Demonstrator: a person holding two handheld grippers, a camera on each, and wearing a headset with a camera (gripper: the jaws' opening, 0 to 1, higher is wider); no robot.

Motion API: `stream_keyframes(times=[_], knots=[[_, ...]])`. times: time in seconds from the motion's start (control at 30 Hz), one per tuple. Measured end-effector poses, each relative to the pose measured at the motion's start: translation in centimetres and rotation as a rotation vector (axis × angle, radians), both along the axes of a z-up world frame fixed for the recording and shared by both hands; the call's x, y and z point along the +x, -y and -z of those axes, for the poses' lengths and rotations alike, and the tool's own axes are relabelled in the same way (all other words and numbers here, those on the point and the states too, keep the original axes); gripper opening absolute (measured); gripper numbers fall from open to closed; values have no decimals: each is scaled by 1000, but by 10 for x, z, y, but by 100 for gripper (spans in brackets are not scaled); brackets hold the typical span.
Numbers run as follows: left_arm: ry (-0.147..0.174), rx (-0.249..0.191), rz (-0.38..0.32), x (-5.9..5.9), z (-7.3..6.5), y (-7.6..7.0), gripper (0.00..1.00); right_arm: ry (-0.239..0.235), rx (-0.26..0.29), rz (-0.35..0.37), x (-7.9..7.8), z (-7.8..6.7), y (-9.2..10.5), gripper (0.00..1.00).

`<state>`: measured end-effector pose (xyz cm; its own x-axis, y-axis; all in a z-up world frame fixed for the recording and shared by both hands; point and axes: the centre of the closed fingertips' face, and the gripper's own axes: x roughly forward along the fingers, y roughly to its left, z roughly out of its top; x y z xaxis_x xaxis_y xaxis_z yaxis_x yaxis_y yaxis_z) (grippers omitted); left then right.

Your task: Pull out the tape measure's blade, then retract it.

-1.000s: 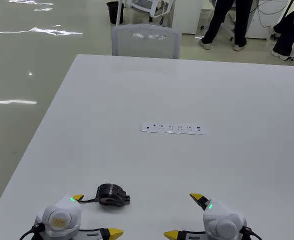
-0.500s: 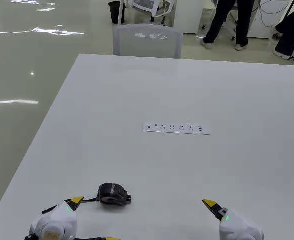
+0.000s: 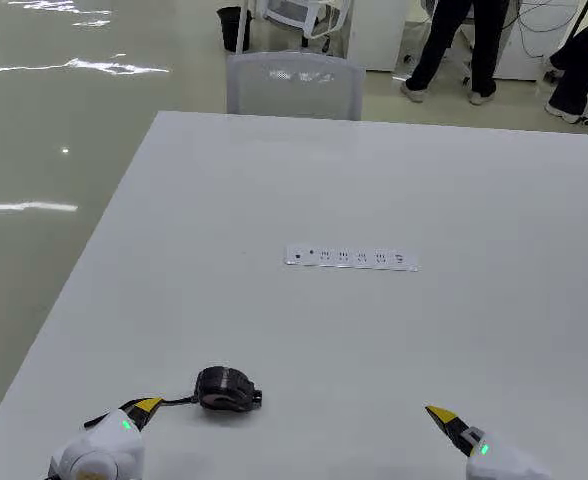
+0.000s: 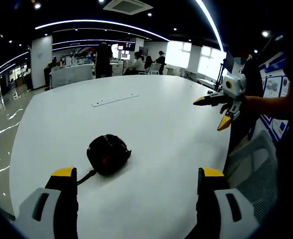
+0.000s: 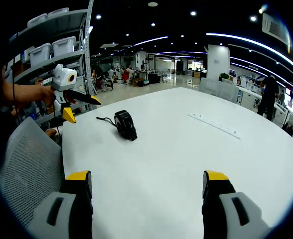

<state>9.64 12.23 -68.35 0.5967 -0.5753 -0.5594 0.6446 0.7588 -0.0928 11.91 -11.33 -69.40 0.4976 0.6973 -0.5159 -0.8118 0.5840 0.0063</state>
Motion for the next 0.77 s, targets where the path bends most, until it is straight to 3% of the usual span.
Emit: stream_keyframes(times=[0.77], knots=[[17,0,9,-1,-4,-4,99,15,2,3,4,-8,5,94]])
